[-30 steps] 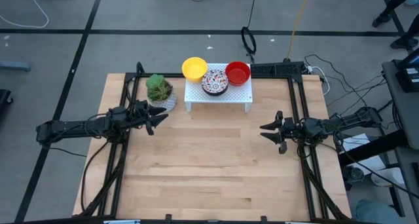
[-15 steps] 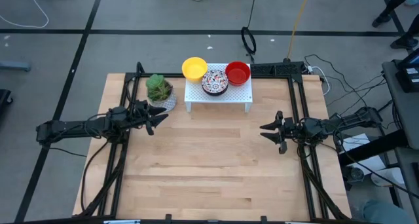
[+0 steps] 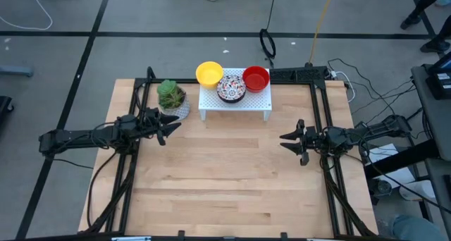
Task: Pick & Place Mini bowls
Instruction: Return to Home Position
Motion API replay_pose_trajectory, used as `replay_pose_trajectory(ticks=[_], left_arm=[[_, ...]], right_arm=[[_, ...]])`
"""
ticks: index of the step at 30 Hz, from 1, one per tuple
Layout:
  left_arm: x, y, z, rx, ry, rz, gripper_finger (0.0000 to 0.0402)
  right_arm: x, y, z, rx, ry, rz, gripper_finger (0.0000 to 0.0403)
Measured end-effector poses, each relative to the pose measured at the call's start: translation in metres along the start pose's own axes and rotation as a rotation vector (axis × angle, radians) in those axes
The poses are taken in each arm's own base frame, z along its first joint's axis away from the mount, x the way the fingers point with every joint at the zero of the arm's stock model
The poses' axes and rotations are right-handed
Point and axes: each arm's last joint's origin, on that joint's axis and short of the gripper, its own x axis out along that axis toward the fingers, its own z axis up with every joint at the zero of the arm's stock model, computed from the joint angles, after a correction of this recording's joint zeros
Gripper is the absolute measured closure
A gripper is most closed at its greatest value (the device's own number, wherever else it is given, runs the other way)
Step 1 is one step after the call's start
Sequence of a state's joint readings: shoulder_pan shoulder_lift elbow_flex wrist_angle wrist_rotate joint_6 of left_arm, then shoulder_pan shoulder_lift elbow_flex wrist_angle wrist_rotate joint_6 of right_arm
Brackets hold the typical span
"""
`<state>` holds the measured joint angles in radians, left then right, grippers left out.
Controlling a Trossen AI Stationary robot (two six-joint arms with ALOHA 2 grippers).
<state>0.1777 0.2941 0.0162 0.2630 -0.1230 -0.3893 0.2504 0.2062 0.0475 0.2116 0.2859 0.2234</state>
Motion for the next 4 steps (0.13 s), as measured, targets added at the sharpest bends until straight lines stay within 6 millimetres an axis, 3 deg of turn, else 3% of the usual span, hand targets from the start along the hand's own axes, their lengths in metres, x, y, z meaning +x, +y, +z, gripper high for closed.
replay_pose_trajectory(ticks=[4], left_arm=[[0.0, 0.0, -0.0001, 0.0, 0.001, 0.0, 0.0204]], right_arm=[[0.0, 0.0, 0.0, 0.0, 0.0, 0.0, 0.0275]])
